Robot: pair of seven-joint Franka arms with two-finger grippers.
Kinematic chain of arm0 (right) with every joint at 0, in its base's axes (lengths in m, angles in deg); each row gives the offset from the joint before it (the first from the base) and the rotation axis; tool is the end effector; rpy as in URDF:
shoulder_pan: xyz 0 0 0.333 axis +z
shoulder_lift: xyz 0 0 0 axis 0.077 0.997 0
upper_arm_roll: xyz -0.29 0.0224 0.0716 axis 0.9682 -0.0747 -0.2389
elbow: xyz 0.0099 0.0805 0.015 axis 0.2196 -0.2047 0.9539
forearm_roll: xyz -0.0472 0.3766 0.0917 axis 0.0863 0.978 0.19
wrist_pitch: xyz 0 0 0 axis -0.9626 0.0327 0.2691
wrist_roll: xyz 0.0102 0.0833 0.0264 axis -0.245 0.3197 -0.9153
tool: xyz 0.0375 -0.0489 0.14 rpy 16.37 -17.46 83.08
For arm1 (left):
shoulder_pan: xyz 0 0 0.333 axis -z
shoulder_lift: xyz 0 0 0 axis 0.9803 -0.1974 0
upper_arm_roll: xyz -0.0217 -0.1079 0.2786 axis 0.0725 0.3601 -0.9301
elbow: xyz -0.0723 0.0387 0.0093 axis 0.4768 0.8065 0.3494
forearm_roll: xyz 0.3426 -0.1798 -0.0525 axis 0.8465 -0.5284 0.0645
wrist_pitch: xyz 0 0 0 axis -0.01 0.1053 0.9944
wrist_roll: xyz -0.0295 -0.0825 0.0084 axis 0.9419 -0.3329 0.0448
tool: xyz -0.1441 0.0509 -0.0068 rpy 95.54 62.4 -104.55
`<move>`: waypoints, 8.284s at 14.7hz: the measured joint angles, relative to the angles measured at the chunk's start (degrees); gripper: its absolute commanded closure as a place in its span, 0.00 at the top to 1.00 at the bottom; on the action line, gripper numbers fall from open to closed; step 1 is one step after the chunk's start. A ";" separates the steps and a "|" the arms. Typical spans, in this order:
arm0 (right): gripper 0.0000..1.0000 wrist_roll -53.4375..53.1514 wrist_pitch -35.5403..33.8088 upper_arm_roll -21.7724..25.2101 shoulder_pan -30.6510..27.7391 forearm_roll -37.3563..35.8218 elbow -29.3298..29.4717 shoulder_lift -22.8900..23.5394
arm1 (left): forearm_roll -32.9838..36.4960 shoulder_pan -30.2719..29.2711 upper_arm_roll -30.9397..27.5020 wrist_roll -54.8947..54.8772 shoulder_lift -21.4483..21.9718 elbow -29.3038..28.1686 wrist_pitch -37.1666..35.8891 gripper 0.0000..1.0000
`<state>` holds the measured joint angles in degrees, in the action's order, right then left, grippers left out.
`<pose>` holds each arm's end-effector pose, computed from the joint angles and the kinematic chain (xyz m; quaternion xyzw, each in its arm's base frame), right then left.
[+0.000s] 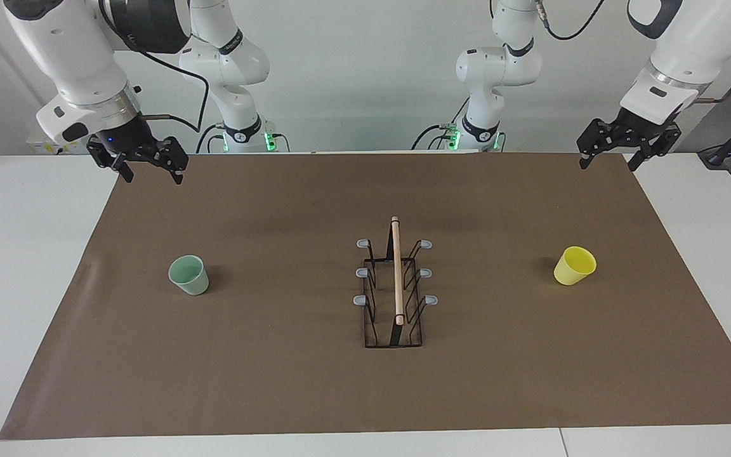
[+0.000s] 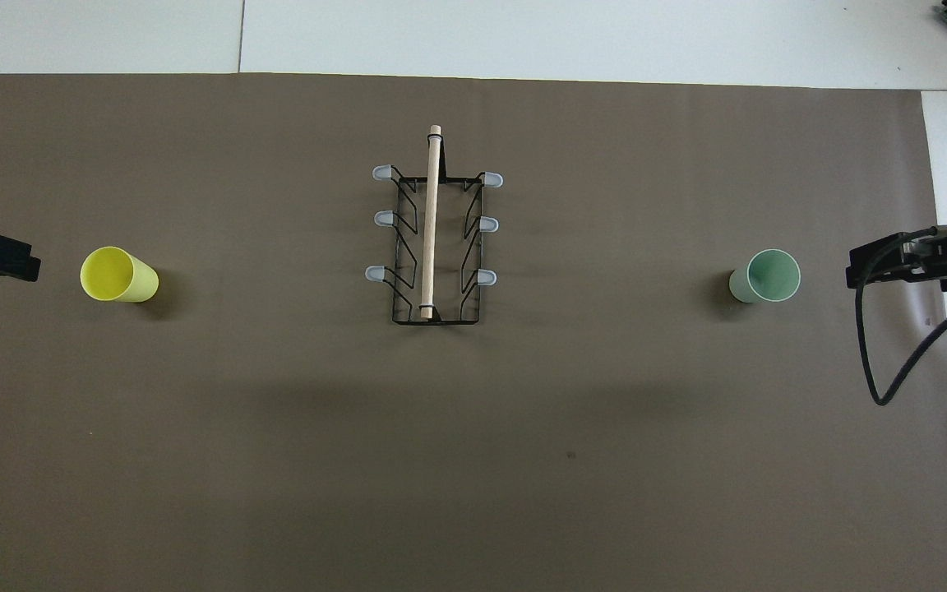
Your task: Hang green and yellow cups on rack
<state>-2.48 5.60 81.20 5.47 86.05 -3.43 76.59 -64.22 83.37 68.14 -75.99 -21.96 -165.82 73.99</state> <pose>0.5485 -0.0136 0.5448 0.9991 -0.0302 -0.0259 0.0156 0.5480 -0.0070 0.5797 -0.9970 0.0767 0.0054 0.0040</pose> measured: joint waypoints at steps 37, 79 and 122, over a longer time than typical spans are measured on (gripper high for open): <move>0.97 -49.74 2.59 0.69 -29.40 57.13 -10.60 22.42 | -16.50 -15.99 -1.02 17.27 -16.94 -1.28 5.85 0.87; 0.00 -29.52 3.56 -0.45 -24.89 70.32 -10.38 36.14 | -58.27 -33.61 -1.26 49.00 -31.59 -11.27 11.52 1.00; 0.00 124.22 40.16 -1.44 18.88 122.10 -37.61 0.71 | -77.12 -30.98 -0.94 29.82 -28.45 -29.94 13.22 1.00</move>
<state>121.74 45.76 79.75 24.36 208.15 -41.04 77.29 -141.34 52.39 67.21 -46.17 -50.41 -195.76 87.21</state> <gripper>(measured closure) 0.313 0.000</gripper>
